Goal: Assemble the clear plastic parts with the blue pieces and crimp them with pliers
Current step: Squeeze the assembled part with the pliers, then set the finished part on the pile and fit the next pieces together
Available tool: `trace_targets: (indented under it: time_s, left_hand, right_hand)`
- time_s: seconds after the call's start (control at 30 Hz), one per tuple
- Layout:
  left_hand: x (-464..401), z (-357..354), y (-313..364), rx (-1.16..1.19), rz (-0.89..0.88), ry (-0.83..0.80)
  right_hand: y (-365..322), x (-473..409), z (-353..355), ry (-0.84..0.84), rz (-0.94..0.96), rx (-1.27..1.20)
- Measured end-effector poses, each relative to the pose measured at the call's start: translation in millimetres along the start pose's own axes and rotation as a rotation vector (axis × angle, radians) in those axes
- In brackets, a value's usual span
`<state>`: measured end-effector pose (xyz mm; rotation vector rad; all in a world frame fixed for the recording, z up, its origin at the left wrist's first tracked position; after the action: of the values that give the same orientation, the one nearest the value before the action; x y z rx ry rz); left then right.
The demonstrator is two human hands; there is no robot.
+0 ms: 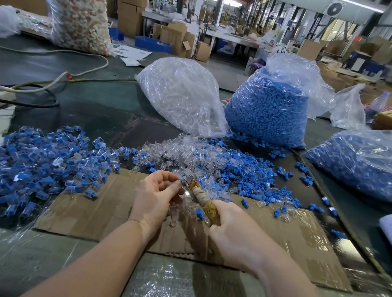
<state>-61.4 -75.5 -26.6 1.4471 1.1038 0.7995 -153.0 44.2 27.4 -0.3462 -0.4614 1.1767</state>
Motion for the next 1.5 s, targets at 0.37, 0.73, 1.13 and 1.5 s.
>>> trace_targets:
  time_s: [0.37, 0.73, 1.13, 1.5]
  left_hand:
    - [-1.1, -1.0, -1.5, 0.068, -0.051, 0.008]
    - [10.3, -12.5, 12.2, -0.180, -0.247, -0.077]
    - [6.1, 22.0, 9.7, -0.080, -0.170, 0.364]
    - [6.3, 31.1, 10.4, -0.154, -0.045, 0.506]
  right_hand:
    - [32.9, -0.4, 10.1, 0.307, -0.200, -0.131]
    - [85.3, 1.6, 21.6, 0.410, -0.611, 0.394]
    - [87.7, 1.8, 11.1, 0.476, -0.563, 0.486]
    - [56.0, -7.1, 10.3, 0.618, -0.205, 0.350]
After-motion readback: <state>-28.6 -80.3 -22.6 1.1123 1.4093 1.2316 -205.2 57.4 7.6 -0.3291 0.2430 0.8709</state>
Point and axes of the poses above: each hand's wrist, its own x-axis away from the middle knuckle, its own z-axis out of the back of the hand, y = z × x, the point moved 6 cm from there along -x, towards the middle knuckle, and after that the axes turned 4 degrees about x, right-handed, at the moved point
